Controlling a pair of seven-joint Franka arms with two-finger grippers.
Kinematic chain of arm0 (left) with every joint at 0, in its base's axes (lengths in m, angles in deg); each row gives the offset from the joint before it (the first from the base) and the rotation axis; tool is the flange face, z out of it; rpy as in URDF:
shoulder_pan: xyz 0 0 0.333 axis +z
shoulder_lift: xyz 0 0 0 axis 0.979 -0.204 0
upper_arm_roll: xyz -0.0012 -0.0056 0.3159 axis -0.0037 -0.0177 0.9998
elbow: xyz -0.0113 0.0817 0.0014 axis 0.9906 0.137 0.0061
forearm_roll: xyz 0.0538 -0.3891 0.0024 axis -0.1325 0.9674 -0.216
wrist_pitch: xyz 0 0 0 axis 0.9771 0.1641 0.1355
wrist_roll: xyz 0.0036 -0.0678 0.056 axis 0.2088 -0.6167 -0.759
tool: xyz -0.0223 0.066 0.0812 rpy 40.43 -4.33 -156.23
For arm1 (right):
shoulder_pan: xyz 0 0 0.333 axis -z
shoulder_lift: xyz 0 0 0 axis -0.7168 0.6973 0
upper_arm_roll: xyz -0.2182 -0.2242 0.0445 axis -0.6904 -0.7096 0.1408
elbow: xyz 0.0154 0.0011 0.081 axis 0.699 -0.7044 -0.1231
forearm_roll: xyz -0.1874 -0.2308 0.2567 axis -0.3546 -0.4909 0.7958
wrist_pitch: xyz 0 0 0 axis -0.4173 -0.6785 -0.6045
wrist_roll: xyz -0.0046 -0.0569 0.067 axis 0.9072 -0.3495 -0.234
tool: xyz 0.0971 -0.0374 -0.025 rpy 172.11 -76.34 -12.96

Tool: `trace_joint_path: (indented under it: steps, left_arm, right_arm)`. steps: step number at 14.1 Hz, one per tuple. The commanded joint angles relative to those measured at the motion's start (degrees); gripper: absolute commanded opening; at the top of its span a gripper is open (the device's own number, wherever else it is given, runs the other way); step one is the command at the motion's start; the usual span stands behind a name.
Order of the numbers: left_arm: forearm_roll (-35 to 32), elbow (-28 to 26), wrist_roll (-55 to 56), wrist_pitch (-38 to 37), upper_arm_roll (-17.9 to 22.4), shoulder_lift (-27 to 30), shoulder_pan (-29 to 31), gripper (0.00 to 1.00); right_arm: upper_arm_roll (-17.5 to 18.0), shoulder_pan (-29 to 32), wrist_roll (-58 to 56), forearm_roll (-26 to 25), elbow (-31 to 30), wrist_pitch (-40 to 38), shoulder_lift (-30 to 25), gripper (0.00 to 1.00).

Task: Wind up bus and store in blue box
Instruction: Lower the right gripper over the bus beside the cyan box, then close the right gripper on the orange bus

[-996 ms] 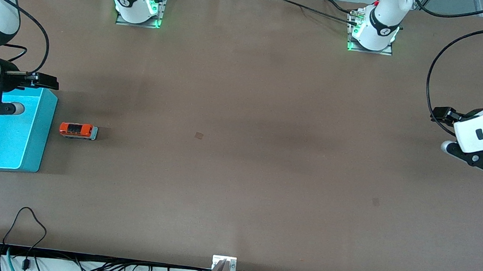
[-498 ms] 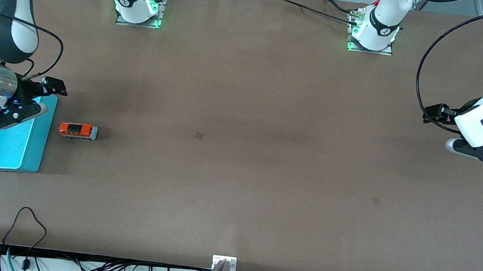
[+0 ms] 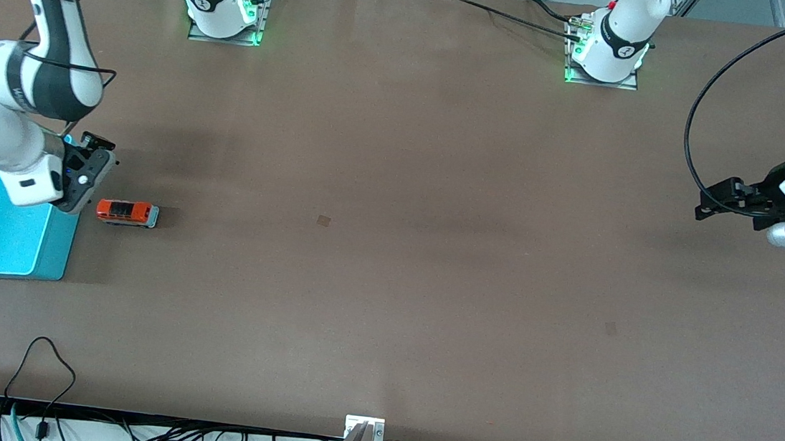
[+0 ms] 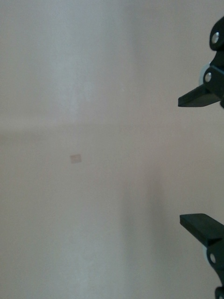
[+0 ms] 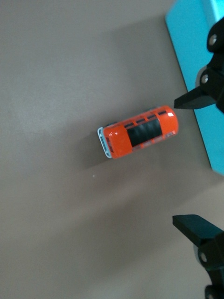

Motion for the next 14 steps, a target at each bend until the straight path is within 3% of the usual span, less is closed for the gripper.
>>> trace_joint_path:
  steps: [1, 4, 14]
  left_arm:
    - [-2.84, -0.35, 0.94, -2.90, 0.30, 0.90, -0.89, 1.00]
    - [-3.19, 0.26, 0.85, -6.59, 0.13, 1.16, -0.97, 1.00]
    - [-3.54, 2.28, 0.94, -7.83, -0.49, 0.90, -1.24, 1.00]
  right_arm:
    - [1.57, 1.92, -2.41, -4.30, -6.19, 9.46, -0.53, 1.00]
    - [1.57, 4.38, -11.69, -5.45, -7.44, 18.09, 2.72, 1.00]
    - [2.53, 7.28, -18.85, -5.36, -7.44, 24.78, 8.88, 1.00]
